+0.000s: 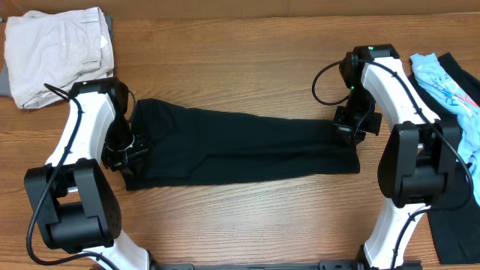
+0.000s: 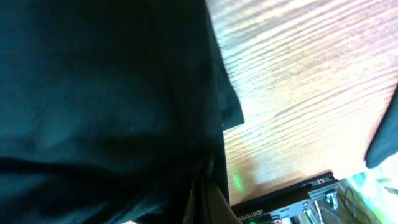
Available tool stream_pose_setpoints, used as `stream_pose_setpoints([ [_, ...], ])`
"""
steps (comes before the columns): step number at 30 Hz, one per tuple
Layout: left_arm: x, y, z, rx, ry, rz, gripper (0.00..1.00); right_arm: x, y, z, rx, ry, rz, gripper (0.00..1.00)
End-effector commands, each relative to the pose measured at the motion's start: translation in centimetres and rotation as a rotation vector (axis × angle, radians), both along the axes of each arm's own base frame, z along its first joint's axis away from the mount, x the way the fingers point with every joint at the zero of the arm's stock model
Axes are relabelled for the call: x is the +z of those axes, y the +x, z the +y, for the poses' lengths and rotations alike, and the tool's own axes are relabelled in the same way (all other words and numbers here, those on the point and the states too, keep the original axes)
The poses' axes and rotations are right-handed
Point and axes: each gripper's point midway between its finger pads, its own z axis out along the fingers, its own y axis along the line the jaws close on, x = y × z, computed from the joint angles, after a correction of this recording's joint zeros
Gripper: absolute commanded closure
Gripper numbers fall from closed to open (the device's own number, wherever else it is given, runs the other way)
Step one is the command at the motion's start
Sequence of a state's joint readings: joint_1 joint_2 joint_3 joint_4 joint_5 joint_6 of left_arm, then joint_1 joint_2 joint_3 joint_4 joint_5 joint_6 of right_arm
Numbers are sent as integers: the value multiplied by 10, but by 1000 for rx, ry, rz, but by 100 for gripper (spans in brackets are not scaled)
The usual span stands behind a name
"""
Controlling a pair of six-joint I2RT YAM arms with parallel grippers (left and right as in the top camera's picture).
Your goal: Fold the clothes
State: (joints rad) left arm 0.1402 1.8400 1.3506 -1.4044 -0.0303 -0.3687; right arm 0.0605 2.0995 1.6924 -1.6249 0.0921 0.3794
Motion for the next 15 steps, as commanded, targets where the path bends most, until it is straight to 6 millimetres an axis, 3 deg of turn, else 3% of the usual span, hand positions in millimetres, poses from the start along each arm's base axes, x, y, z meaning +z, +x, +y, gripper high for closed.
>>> stream_pose_setpoints([
  [1,-2,-9,-4,32,-17,6,88,-3,4,-4,-14,-52,-34,96],
  [3,-4,-12,-5,32,-18,17,85,-5,10,0,-6,-47,-60,89],
  [8,-5,-18,-5,33,-21,38,62,-6,13,2,2,-45,-75,79],
  [10,-5,-17,-5,43,-15,38,44,-5,12,-1,3,-55,-69,71],
  [12,-1,-15,-3,47,-2,33,42,0,9,-6,7,-78,-56,62],
  [13,2,-14,0,55,18,31,42,3,9,-10,8,-91,-50,39],
  [14,8,-11,5,62,49,27,42,7,9,-13,9,-103,-50,0],
  [15,14,-8,9,66,73,21,42,11,11,-15,5,-106,-56,0],
])
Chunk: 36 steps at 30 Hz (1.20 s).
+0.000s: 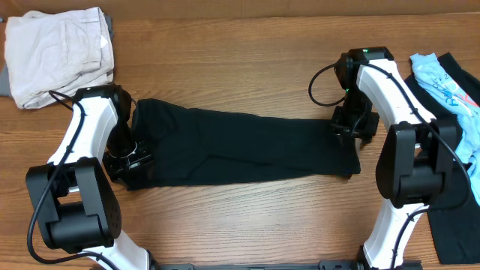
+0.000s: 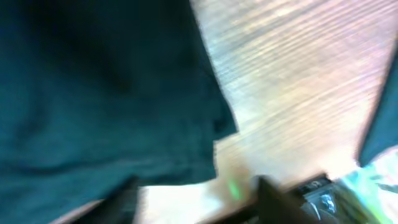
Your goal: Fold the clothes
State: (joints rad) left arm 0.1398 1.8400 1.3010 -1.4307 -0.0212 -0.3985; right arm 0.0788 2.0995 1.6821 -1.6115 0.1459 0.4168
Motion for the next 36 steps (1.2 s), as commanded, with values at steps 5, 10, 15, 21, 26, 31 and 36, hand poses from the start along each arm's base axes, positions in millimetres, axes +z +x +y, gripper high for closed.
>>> stream_pose_setpoints([
  [5,65,51,16,27,102,-195,43,30,32,-16,-26,-17,-134,0],
  [10,89,96,-36,-172,-119,-394,43,25,53,14,65,192,-205,13],
  [15,68,90,-86,-313,-221,-376,55,9,55,46,149,363,-222,72],
  [21,9,83,-111,-321,-210,-369,80,-21,50,59,145,409,-222,94],
  [26,-13,94,-92,-273,-170,-415,87,-43,45,59,136,406,-228,95],
  [31,-26,103,-69,-234,-160,-457,88,-65,36,58,135,406,-222,95],
  [36,-38,103,-54,-212,-159,-477,90,-82,26,56,133,402,-212,91],
])
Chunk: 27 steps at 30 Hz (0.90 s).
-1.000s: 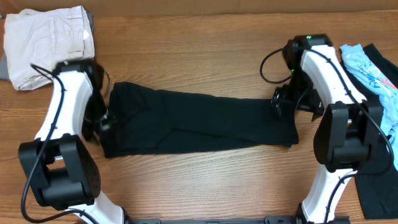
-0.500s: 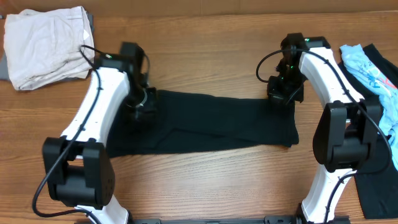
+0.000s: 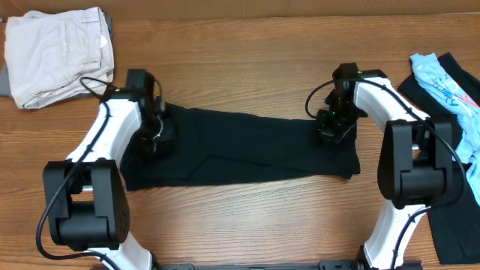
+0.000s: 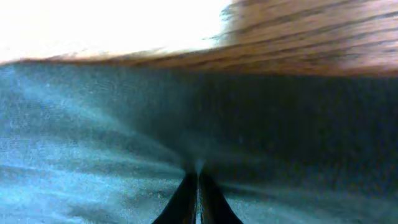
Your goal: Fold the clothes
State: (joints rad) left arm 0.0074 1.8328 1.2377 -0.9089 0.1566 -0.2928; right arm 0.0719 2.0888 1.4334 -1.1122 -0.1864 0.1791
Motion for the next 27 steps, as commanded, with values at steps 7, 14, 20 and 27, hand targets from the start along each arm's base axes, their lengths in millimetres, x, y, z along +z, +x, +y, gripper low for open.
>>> stream_pose_setpoints([
  [7,-34,-14,5,-8,-40,7,91,-20,-18,-2,-7,-6,34,82],
  [14,-53,-41,73,172,259,130,91,-21,-21,-11,-18,-60,47,82],
  [20,-43,-59,129,341,410,185,96,-21,-24,-14,-19,-78,58,86],
  [27,-9,-39,146,385,410,159,96,-9,-10,-31,-96,-195,36,95],
])
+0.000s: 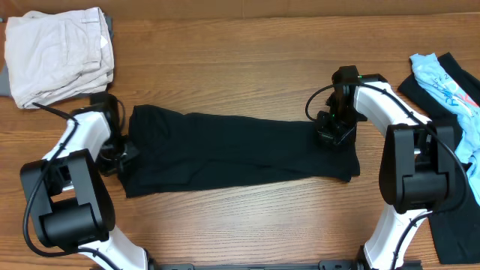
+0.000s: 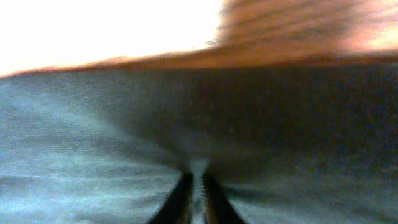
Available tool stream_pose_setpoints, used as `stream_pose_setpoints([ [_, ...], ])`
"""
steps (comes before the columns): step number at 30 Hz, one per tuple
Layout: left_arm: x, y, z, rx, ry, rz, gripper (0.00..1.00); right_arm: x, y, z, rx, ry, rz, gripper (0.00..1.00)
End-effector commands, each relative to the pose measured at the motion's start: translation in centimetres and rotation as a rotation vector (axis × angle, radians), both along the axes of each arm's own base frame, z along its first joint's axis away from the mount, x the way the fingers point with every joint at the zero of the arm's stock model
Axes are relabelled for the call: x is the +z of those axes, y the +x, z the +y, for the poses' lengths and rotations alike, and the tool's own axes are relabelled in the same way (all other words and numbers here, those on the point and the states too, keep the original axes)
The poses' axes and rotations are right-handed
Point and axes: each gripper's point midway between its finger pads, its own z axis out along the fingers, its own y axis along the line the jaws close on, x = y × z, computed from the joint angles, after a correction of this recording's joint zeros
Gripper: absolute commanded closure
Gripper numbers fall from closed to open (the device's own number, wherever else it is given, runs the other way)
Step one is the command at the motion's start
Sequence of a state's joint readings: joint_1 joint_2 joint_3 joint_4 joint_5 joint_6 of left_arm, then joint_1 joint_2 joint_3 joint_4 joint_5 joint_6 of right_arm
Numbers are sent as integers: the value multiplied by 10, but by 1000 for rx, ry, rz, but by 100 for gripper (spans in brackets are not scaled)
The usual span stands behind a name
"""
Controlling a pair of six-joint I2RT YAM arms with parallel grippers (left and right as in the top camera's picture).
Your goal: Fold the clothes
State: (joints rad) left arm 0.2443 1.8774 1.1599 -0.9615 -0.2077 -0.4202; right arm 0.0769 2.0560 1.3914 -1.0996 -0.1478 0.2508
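A long black garment [image 1: 240, 150] lies flat across the middle of the table. My right gripper [image 1: 331, 132] sits on its upper right part. In the right wrist view the right gripper [image 2: 196, 190] is shut on a small ridge of the black cloth [image 2: 93, 143], with wood beyond the hem. My left gripper [image 1: 120, 154] is low at the garment's left edge. From overhead its jaws are hidden by the arm and the dark cloth.
A folded beige garment [image 1: 58, 51] lies at the back left. A light blue garment [image 1: 444, 81] and more black cloth [image 1: 454, 225] lie at the right edge. Both arm bases stand at the front of the wooden table [image 1: 240, 60].
My left gripper has moved from the garment's upper left part to its left edge, and that end now lies broader and flatter. My right gripper stays pinched on the cloth at the upper right.
At first my grippers were at the garment's two ends, left at the front left corner, right at the right edge. Then both were at its far edge, the right shut on a fold. Now the left is at the left edge again.
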Motion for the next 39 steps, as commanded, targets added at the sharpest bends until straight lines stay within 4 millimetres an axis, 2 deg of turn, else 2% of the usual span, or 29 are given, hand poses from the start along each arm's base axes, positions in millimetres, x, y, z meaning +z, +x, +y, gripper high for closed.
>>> stream_pose_setpoints([
  [1,30,29,16,21,81,-62,96,-5,2,-27,-54,-158,26,95],
  [3,61,47,16,22,71,-115,96,10,15,-26,-64,-158,0,94],
  [5,84,58,12,15,63,-159,96,23,25,-27,-65,-165,-21,83],
  [6,95,63,10,9,58,-181,96,30,29,-30,-64,-179,-33,69],
  [8,109,72,1,-11,27,-220,87,44,38,-36,-64,-211,-54,1],
  [11,113,80,-17,-58,-64,-247,45,63,47,-53,-88,-263,-79,0],
  [12,112,80,-21,-68,-87,-246,35,68,48,-61,-114,-279,-78,0],
  [16,103,71,-25,-72,-109,-211,4,72,44,-94,-239,-252,-52,0],
  [17,100,69,-25,-71,-110,-203,0,71,42,-100,-259,-224,-43,0],
  [20,90,65,-26,-70,-114,-187,0,64,35,-105,-256,-74,-23,0],
  [26,66,60,-27,-69,-117,-181,0,59,29,-78,-120,360,-108,0],
  [31,57,55,-28,-69,-120,-167,0,41,15,-75,-128,402,-85,0],
  [39,57,55,-28,-94,-122,-165,0,11,-17,-59,-66,475,-49,0],
])
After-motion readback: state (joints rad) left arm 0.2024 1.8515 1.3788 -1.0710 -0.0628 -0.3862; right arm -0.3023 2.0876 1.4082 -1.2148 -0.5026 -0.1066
